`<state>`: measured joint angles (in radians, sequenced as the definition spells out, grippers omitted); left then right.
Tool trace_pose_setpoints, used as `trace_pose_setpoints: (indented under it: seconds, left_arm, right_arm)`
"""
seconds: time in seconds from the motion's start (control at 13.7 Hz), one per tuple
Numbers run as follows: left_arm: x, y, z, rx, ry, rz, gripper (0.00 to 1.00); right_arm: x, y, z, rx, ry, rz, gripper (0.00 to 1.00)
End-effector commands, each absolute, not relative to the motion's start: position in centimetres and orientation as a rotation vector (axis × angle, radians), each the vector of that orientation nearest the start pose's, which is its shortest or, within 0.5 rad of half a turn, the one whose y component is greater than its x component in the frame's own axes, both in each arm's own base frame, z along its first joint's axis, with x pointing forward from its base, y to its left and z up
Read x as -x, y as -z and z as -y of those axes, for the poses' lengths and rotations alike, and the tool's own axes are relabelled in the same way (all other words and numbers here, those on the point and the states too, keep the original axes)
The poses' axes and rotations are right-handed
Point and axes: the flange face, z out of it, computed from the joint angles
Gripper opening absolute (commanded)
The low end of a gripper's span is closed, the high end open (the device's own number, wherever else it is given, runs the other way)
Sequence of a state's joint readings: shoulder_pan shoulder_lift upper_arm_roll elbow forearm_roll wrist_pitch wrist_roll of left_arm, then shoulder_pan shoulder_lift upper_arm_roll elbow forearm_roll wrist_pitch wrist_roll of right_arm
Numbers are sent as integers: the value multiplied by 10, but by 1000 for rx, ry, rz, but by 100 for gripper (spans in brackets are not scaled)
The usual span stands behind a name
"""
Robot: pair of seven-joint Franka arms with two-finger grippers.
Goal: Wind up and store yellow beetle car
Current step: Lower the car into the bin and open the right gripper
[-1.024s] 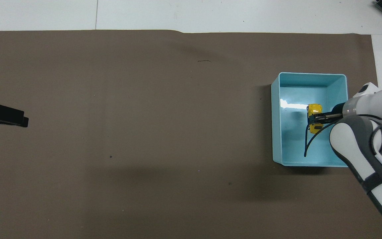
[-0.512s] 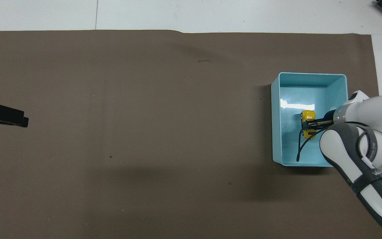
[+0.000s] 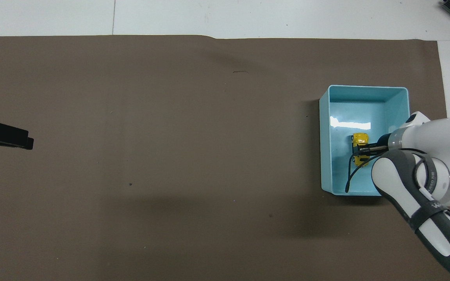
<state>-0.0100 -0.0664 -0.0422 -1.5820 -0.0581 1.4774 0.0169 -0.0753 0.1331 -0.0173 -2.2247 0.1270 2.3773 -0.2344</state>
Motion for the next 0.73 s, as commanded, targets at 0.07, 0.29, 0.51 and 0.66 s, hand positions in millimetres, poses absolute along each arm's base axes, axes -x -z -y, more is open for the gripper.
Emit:
trace_pose_setpoints:
  seconds: [0.07,0.29,0.51,0.66]
  left_arm:
    - [-517,-650,32,3186,-62,-131,100]
    - [-517,-650,32,3186,-64,-131,100]
    - [-517,-650,32,3186,-62,-131,100]
    - [-517,-650,31,3186,-62,-129,100]
  right_arm:
    - [-548,-320,32,3042,81,9,100]
    - [-560,-340,30,3039,99,48,100]
    - [-574,-370,32,3050,145,81,100]
    - [-584,-390,38,3092,176,134,100]
